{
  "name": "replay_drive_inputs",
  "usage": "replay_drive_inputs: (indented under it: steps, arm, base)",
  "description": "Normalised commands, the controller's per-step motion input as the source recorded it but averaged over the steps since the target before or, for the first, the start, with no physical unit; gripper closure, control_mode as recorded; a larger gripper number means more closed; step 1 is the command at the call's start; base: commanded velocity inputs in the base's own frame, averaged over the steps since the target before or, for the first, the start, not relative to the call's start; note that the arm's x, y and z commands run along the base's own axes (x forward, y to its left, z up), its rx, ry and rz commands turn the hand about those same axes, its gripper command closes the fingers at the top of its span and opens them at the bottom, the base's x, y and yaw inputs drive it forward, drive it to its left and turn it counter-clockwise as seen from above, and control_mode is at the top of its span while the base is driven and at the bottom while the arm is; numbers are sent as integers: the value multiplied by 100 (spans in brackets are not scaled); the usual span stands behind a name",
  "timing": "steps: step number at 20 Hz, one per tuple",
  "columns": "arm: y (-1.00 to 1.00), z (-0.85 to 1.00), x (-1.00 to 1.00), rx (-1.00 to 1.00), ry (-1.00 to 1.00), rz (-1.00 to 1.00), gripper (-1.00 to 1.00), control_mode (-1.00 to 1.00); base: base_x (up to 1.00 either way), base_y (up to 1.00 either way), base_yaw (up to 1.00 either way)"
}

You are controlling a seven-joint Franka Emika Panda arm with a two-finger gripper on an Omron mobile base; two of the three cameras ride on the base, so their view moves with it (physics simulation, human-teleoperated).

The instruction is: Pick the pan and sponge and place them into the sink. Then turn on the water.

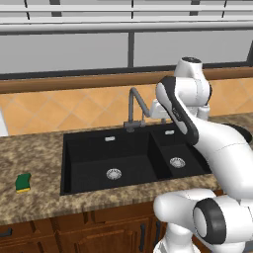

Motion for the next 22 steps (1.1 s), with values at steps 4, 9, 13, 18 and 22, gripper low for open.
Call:
replay_drive_inputs:
  steps: [4,9,13,18,22]
  arm:
    - [-8,0,-14,0,0,0,-100,-100]
    - [-49,-1,-23,0,0,0,-100,-100]
    - [-79,-2,-19,0,0,0,-100,-100]
    - [-95,-16,-21,0,2,-2,-100,-100]
    - [-99,-31,-21,0,6,-7,-100,-100]
  base:
    - [0,0,0]
    - [0,0,0]
    - [0,0,0]
    - [0,0,0]
    - [0,0,0]
